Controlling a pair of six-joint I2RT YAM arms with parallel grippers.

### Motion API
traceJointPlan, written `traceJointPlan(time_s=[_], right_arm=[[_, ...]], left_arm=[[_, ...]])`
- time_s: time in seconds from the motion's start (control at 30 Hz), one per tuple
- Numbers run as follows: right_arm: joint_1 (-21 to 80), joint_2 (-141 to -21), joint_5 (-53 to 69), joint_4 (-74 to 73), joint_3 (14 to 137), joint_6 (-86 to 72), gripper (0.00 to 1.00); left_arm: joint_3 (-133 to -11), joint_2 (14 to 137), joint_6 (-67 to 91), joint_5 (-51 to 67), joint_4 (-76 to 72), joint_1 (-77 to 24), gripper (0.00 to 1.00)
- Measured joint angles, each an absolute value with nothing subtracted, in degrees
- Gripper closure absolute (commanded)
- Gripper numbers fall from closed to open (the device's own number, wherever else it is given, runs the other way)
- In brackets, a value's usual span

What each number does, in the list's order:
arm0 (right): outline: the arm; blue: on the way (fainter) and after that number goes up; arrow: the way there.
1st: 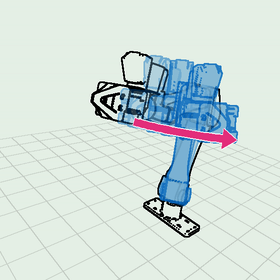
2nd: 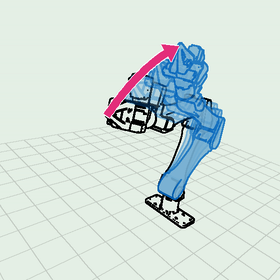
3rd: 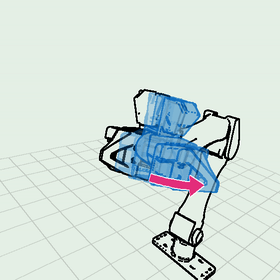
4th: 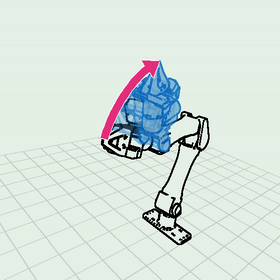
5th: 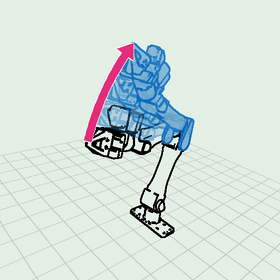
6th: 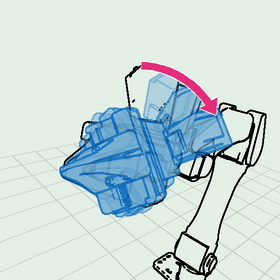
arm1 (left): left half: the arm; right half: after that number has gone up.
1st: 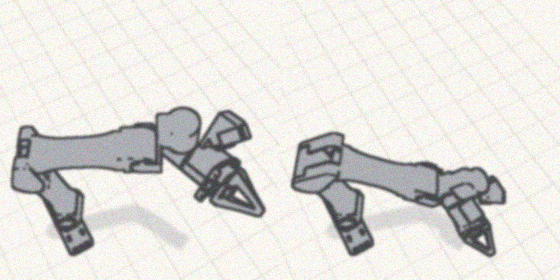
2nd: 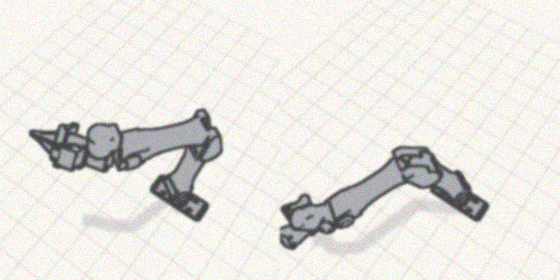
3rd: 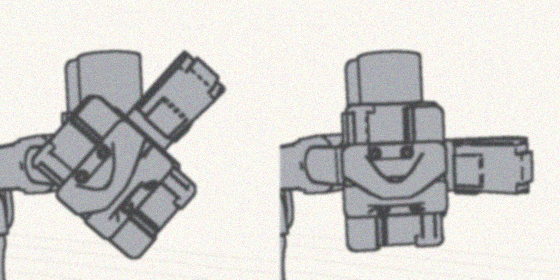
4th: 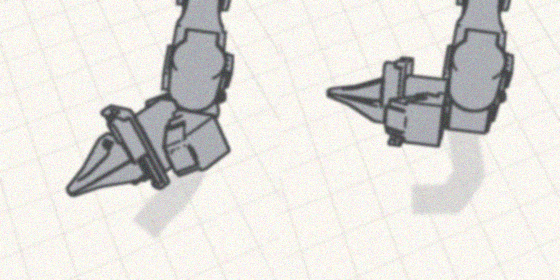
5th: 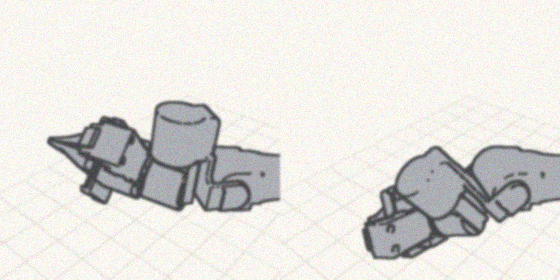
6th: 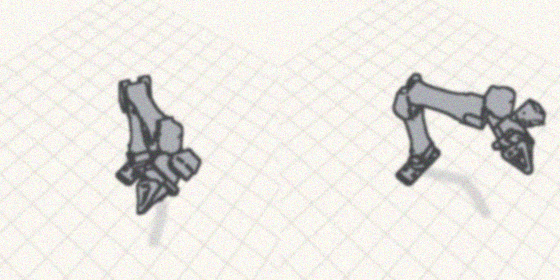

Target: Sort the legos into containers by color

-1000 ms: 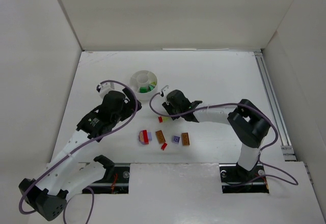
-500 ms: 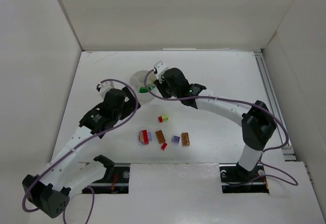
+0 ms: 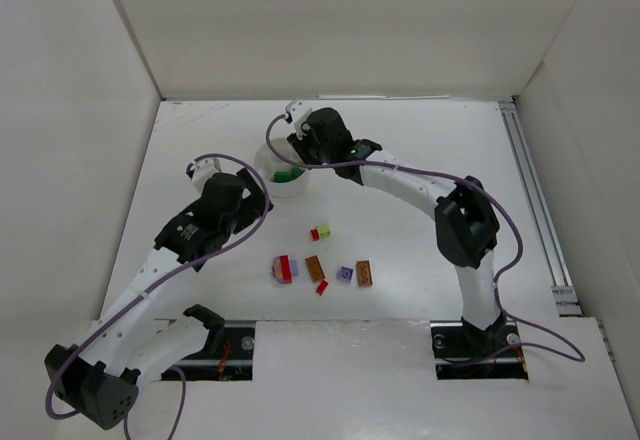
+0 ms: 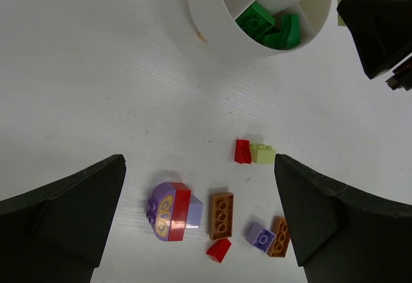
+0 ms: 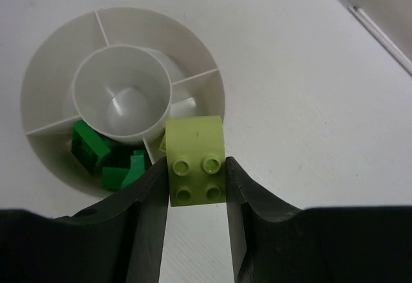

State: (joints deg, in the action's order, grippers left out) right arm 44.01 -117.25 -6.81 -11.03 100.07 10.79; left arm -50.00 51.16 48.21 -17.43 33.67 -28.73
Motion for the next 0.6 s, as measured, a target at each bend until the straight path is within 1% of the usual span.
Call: traceJointPlan(time_s=[0.13,0.3,0.37,0.43,0.47,0.53,0.6], right_arm=[[42.4,-119.8,-2.7,-11.2,100.5,11.9,0.64],[42.0,-120.8,1.0,-11.1,102.1,12.8,0.58],[42.0,-120.9,2.0,-11.0,102.6,13.1,0.51],[42.0,-120.9,2.6,-11.0,102.7,13.3,0.47],[42.0,-120.9,2.8,-11.0,102.7,13.4,0.42],[42.0,-121.2,3.1,-10.9,102.7,13.5,0.36],[41.8,-121.6,3.6,-10.9,102.7,13.7,0.32]], left_arm=[[-50.0,50.7,48.1,-17.8,34.1,-28.4,0.0],[-50.0,50.3,48.1,-18.1,34.2,-28.0,0.0],[-50.0,50.3,48.1,-18.1,34.2,-28.0,0.0],[-50.0,50.3,48.1,-18.1,34.2,-28.0,0.0],[-50.0,50.3,48.1,-18.0,34.2,-28.0,0.0],[-50.0,50.4,48.1,-18.0,34.2,-28.0,0.0],[-50.0,50.5,48.0,-18.0,34.2,-28.0,0.0]])
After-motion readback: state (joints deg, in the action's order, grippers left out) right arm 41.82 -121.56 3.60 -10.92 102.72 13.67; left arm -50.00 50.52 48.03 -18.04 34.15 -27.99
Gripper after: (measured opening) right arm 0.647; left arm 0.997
